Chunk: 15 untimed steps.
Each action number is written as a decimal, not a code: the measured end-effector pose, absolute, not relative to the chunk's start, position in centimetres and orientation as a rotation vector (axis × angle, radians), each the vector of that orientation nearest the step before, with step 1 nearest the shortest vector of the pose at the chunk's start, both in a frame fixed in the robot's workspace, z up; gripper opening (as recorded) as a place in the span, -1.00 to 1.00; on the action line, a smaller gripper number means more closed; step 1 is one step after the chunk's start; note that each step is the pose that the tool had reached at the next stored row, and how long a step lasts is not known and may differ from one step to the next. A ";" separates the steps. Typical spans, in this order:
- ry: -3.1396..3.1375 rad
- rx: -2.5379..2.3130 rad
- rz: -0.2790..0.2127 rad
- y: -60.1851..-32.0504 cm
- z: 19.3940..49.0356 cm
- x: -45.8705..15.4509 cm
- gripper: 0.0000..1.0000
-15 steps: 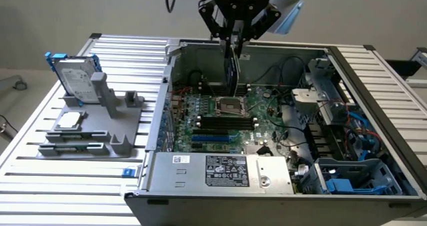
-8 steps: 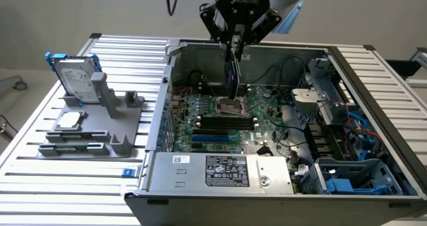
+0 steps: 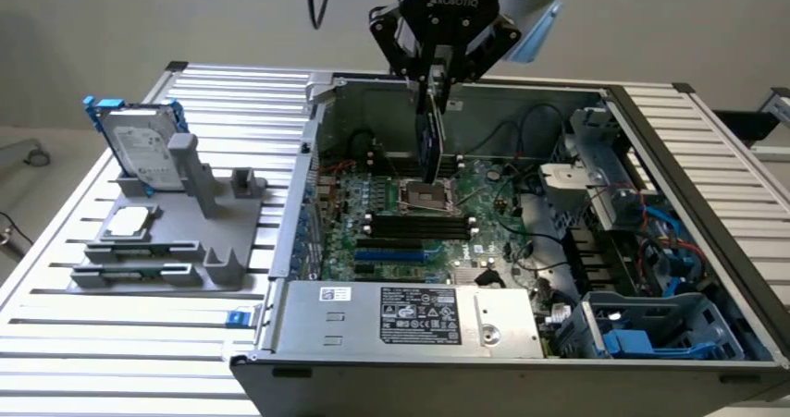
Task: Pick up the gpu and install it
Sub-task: 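Insert the gpu into the slot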
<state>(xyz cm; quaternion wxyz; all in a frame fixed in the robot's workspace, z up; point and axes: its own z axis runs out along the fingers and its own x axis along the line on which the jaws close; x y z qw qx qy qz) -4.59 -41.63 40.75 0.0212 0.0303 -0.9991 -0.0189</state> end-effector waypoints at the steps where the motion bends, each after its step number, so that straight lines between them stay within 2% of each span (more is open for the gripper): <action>1: -3.097 0.094 -0.059 -41.6 40.8 -4.6 -0.47; 15: -3.090 0.203 -0.058 -41.6 40.6 -3.3 -0.47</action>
